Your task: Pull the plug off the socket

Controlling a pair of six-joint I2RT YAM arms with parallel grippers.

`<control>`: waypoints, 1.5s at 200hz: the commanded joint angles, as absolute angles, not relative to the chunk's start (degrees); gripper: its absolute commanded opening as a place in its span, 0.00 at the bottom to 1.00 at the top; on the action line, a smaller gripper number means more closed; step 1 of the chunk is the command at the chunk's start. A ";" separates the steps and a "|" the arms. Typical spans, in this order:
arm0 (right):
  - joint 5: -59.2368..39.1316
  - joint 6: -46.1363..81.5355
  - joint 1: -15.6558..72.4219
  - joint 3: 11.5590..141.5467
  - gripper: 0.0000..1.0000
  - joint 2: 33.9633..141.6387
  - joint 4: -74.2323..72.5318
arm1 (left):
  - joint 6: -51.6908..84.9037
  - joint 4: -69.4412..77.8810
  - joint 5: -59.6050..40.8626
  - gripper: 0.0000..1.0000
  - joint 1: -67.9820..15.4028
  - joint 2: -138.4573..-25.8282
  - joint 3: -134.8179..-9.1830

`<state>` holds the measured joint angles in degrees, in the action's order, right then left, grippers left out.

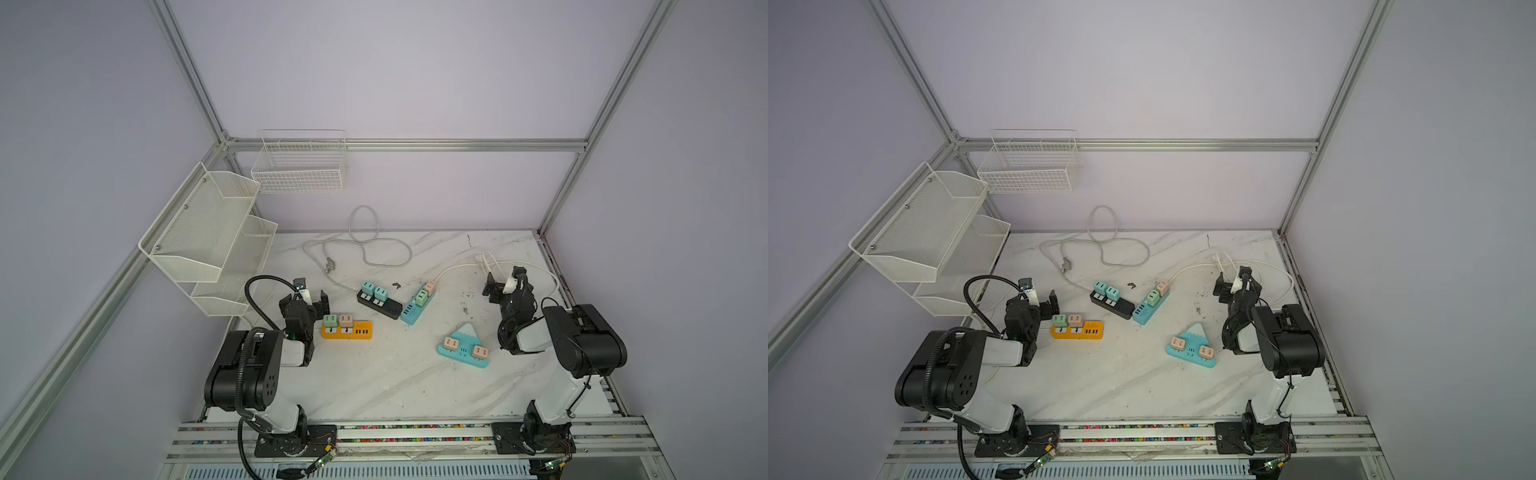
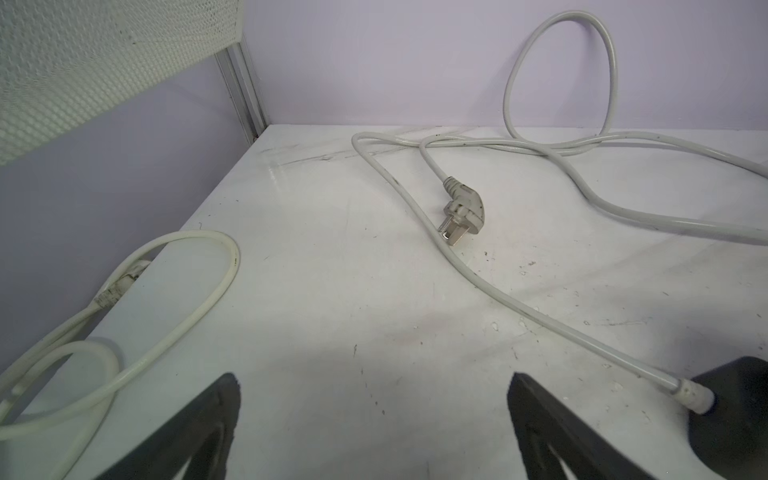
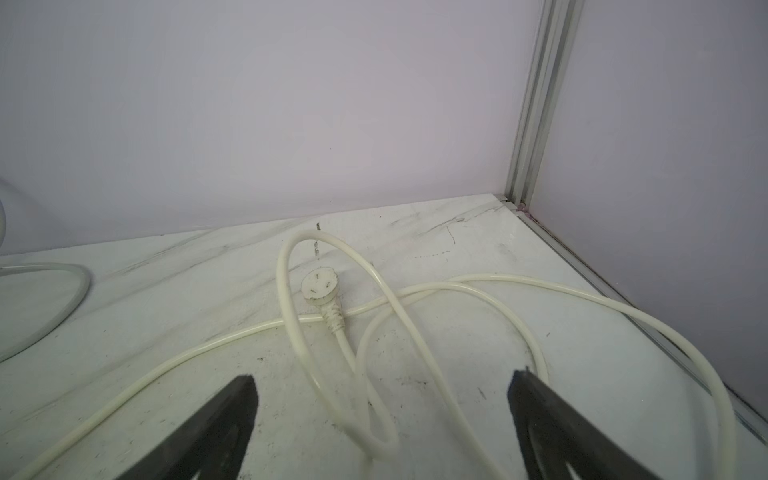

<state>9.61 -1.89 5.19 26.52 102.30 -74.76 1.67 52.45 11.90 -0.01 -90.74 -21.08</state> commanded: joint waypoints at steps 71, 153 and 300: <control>9.58 -2.74 5.27 26.72 0.98 102.04 -76.49 | 0.70 53.26 10.66 1.00 -0.01 -89.82 -22.04; 9.65 -2.76 5.27 26.82 0.98 102.04 -76.44 | 0.70 53.26 10.71 0.99 0.00 -89.75 -22.02; 12.88 -1.54 5.27 24.37 0.97 95.19 -75.11 | 0.70 46.44 10.02 1.00 0.00 -79.26 -21.18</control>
